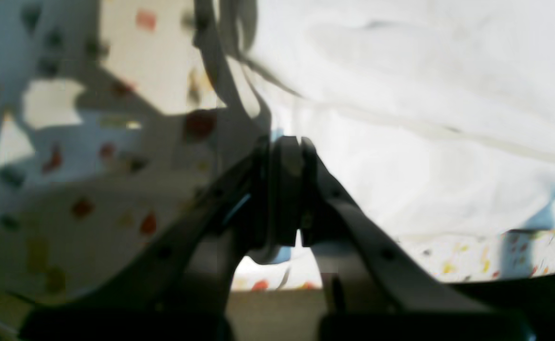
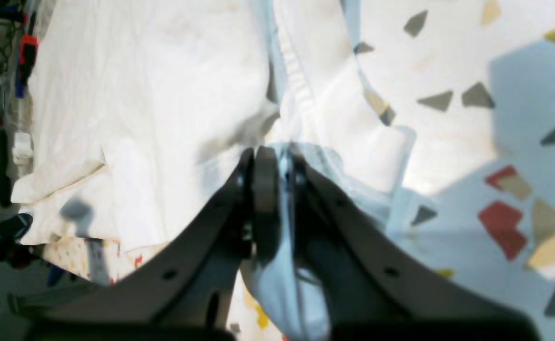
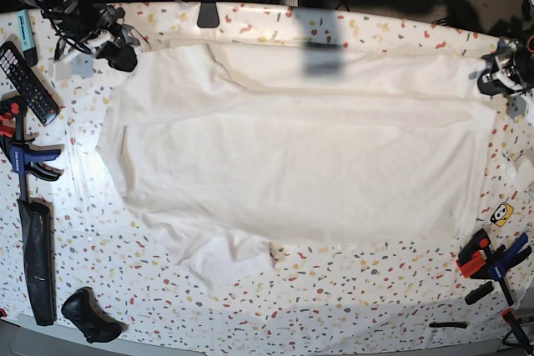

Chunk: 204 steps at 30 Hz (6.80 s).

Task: Fold the T-shirt properly
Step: 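Pull the grasped edge to straighten and flatten the fold, then release the shirt and move the right gripper toward the shirt's side edge, then grasp the shirt's side edge with the right gripper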

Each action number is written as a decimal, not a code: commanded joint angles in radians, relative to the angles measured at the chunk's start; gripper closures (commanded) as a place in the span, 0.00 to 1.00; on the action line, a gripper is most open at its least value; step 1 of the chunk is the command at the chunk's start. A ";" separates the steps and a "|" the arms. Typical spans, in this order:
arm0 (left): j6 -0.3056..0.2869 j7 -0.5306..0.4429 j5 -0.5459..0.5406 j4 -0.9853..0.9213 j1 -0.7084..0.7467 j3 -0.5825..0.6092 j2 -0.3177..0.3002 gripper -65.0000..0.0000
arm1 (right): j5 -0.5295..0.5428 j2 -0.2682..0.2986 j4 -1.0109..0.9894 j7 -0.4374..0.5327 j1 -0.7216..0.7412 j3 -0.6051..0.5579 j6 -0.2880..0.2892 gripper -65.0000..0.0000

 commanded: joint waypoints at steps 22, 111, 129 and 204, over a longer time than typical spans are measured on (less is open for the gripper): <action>0.034 -0.065 0.169 0.018 0.005 -0.006 -0.023 1.00 | -0.124 0.014 0.142 0.057 -0.124 0.002 -0.012 1.00; 0.276 -0.577 0.513 0.198 -0.198 0.257 0.039 0.67 | -0.285 0.150 0.303 0.103 0.269 -0.083 -0.058 0.60; 0.282 -0.526 0.514 0.119 -0.241 0.257 0.039 0.67 | -0.590 0.191 -0.321 0.208 0.864 -0.406 -0.120 0.60; 0.282 -0.575 0.537 0.119 -0.241 0.257 0.039 0.67 | -0.104 0.308 -0.848 -0.166 1.160 -0.542 0.012 0.71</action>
